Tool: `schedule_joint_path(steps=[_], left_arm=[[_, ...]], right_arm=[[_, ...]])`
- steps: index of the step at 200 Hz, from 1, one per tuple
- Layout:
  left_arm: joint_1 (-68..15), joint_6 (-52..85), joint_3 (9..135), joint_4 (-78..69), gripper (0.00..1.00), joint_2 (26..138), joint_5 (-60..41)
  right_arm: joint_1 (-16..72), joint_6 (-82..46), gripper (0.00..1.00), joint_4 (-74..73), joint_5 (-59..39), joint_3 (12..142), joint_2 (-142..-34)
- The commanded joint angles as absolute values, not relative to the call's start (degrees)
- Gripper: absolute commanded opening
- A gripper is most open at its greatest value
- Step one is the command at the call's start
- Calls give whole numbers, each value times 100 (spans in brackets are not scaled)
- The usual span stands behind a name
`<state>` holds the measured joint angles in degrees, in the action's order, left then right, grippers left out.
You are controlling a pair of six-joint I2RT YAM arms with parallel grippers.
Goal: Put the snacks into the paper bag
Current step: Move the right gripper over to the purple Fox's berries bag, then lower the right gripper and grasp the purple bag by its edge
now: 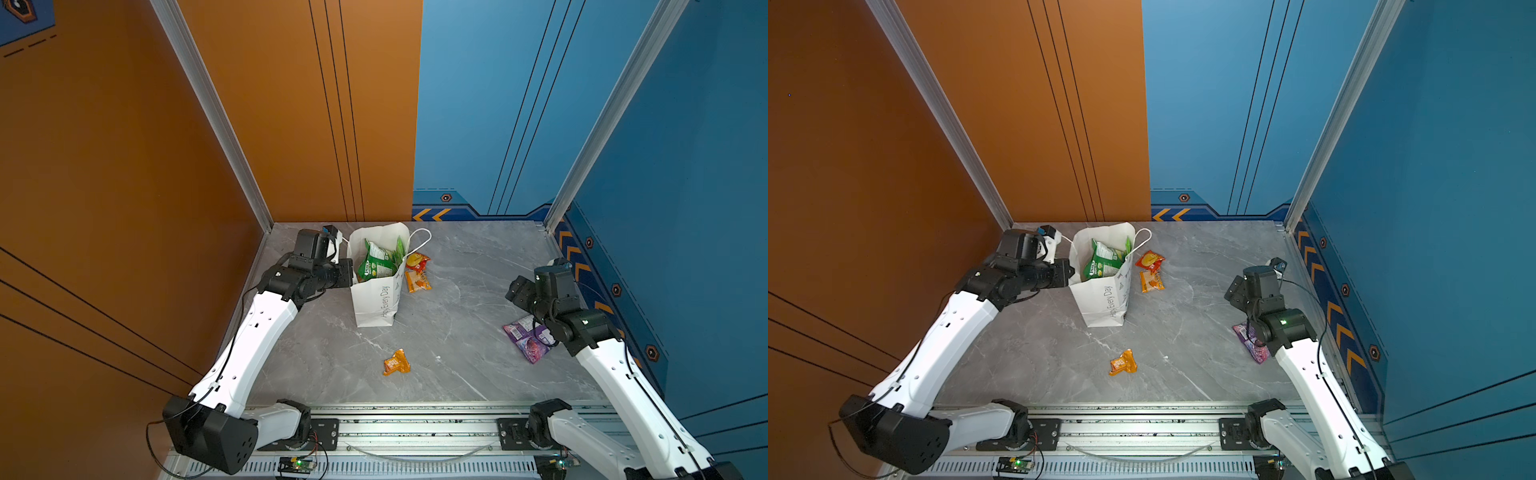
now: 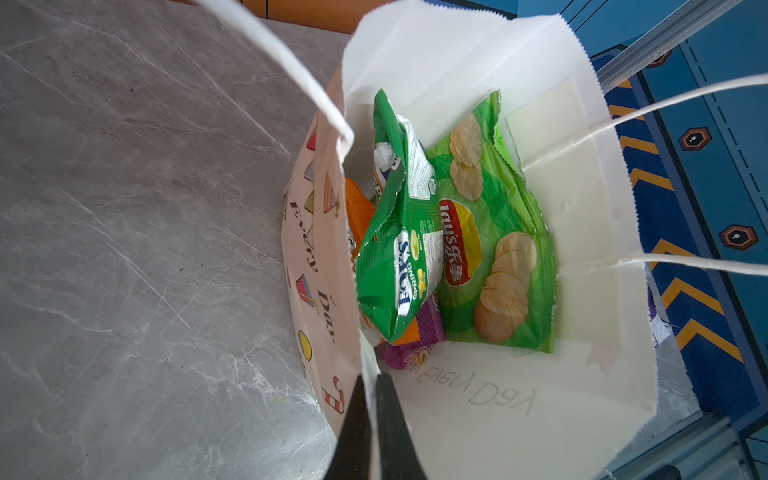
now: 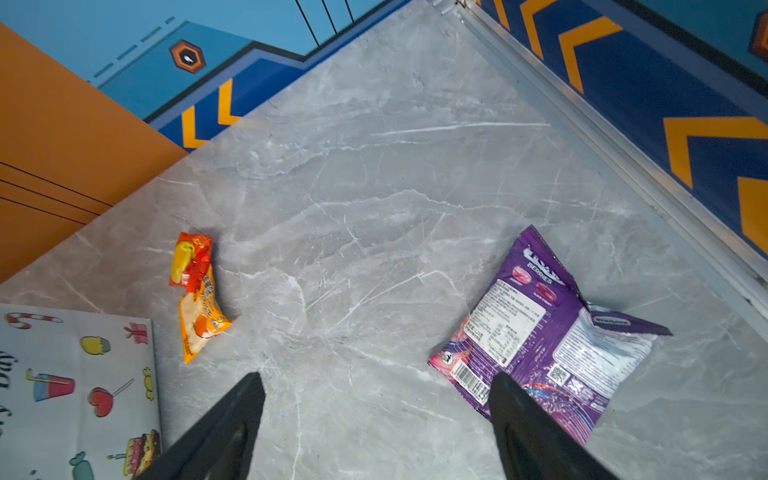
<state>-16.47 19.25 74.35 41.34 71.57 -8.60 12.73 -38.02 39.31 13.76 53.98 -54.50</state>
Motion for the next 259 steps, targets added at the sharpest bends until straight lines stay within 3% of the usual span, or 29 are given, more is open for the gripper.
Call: schedule_joint_path(steps=[1,20,32,101,146,188,259], left_arm=[[-1578,1758,7423,3762,0,7126,-769],[-1591,1751,7416,3762,0,7123,-722],[-1591,1747,7409,3762,0,7120,-742],[-1586,1768,7418,3762,0,7121,-791],[-1589,1775,7419,3761,0,7145,-810],[-1594,1771,7409,3762,0,7171,-777],[-1573,1762,7418,3762,0,7143,-780]], right_arm=[[1098,-3876,88,4354,1627,5205,-5475],[838,-3902,89,4395,1662,5035,-5517],[642,-3918,100,4473,1682,4983,-5591],[321,-4135,100,4851,2438,4895,-5862],[255,-4410,100,5304,3054,5114,-6606],[199,-4366,100,5109,2772,5053,-7228],[-290,-4239,100,3949,1269,4522,-7717]])
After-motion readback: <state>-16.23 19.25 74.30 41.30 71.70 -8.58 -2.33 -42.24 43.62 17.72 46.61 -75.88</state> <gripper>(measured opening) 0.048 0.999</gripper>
